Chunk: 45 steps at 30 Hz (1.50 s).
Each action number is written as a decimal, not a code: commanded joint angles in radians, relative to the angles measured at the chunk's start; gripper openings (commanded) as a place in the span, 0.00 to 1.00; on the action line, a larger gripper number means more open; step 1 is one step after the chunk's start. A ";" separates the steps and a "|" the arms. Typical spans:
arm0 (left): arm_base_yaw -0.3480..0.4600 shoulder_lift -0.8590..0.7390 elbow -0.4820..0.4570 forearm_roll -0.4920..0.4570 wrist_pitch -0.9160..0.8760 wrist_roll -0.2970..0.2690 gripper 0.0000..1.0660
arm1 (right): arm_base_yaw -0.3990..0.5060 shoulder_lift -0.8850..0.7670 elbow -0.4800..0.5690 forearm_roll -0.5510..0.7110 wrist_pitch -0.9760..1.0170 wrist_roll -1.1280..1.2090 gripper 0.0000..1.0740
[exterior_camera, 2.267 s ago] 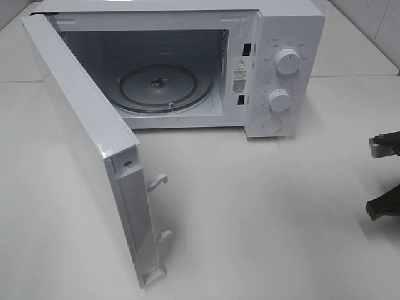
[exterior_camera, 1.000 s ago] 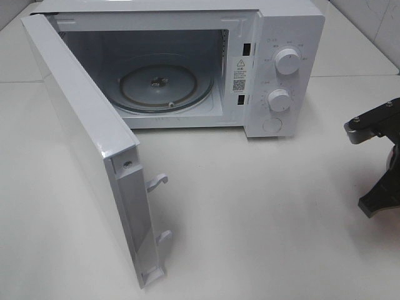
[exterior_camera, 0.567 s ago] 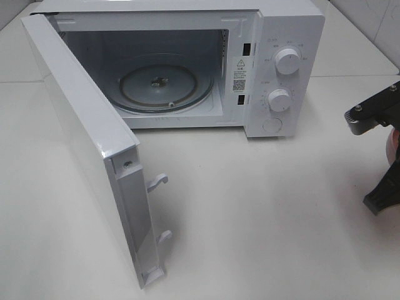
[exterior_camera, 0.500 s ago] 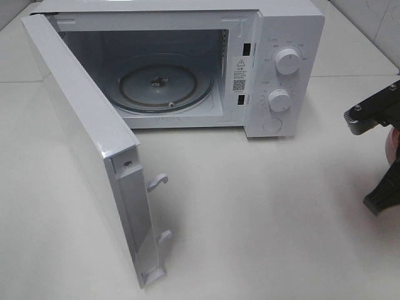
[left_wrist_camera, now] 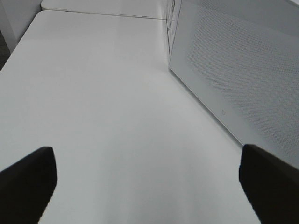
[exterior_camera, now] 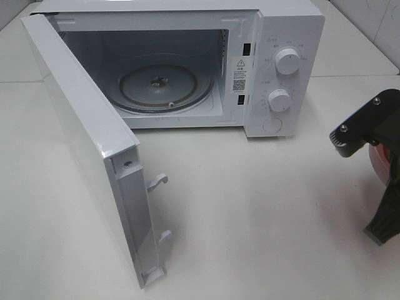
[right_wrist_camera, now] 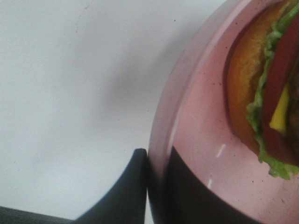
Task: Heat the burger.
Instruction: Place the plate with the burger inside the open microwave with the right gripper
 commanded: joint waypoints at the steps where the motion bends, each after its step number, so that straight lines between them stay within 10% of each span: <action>1: -0.001 -0.013 0.001 -0.003 -0.018 -0.001 0.92 | 0.063 -0.055 0.042 -0.062 0.014 0.001 0.00; 17: -0.001 -0.013 0.001 -0.003 -0.018 -0.001 0.92 | 0.267 -0.171 0.140 -0.062 0.017 -0.171 0.01; 45: -0.001 -0.013 0.001 -0.003 -0.018 -0.001 0.92 | 0.267 -0.175 0.140 -0.167 -0.319 -0.645 0.03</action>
